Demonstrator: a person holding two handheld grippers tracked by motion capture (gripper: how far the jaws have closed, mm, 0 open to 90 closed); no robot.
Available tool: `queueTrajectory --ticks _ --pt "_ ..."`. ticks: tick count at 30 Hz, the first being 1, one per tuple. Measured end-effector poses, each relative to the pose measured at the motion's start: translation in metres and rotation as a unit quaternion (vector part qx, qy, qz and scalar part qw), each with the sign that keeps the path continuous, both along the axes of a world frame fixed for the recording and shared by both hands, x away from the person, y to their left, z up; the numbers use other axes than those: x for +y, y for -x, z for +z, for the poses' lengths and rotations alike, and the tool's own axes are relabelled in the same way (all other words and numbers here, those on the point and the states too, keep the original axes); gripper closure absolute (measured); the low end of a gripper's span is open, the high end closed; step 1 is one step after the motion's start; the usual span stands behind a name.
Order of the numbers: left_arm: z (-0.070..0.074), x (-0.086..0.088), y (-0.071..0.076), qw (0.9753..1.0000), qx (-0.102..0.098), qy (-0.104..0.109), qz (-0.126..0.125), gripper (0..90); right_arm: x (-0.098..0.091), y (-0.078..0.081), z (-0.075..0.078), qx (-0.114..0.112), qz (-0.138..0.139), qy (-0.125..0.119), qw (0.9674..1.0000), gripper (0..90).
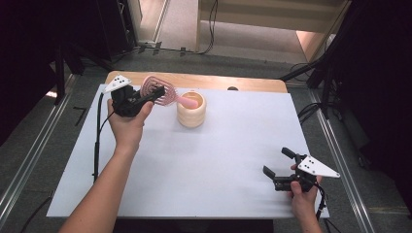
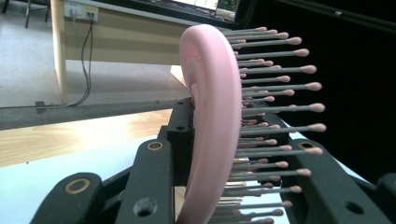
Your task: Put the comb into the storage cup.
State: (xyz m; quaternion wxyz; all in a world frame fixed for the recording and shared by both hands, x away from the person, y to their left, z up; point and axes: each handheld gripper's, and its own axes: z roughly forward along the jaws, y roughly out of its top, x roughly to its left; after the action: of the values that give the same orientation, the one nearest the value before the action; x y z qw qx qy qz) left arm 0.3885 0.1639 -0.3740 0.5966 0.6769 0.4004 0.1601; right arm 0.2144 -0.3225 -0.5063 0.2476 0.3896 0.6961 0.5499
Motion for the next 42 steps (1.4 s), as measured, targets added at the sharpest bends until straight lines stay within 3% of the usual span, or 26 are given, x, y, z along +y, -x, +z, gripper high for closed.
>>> queueTrajectory --ticks 31,42 --pt "-0.018 -0.019 -0.026 0.9989 0.021 -0.04 0.003 66.1 0.0 0.0 -0.001 0.002 0.0 0.001 1.0 0.0" --pt "-0.03 -0.027 -0.033 0.9983 0.038 -0.043 -0.002 65.7 0.0 0.0 -0.001 0.001 0.0 0.001 1.0 0.0"
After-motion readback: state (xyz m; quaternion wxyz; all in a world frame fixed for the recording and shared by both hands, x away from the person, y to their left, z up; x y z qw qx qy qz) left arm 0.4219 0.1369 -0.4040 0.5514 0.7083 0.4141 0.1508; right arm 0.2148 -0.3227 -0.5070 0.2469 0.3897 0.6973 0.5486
